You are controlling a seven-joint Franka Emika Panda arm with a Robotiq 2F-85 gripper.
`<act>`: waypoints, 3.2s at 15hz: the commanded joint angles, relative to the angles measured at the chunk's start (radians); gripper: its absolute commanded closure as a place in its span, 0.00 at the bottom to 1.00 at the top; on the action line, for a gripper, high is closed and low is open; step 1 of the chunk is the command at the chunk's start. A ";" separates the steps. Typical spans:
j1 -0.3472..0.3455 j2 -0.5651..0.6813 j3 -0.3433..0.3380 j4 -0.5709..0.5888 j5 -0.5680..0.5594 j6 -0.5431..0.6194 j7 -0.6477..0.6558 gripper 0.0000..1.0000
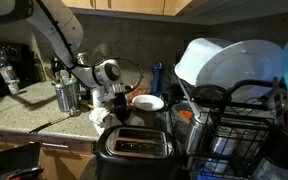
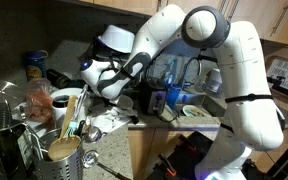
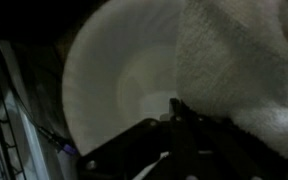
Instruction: Wipe the white bowl with the white towel and then put the bowl in the bigger white bowl
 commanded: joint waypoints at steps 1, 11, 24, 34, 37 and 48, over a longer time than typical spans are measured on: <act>-0.047 -0.020 -0.017 -0.047 0.010 0.027 -0.021 0.97; -0.019 0.073 0.005 0.068 0.026 0.080 0.021 0.96; 0.001 0.106 0.018 0.138 0.248 0.043 -0.057 0.97; -0.029 0.089 0.044 0.149 0.341 0.129 -0.211 0.97; -0.035 0.086 0.058 0.172 0.381 0.098 -0.282 0.97; -0.028 0.064 0.073 0.244 0.428 -0.093 -0.385 0.97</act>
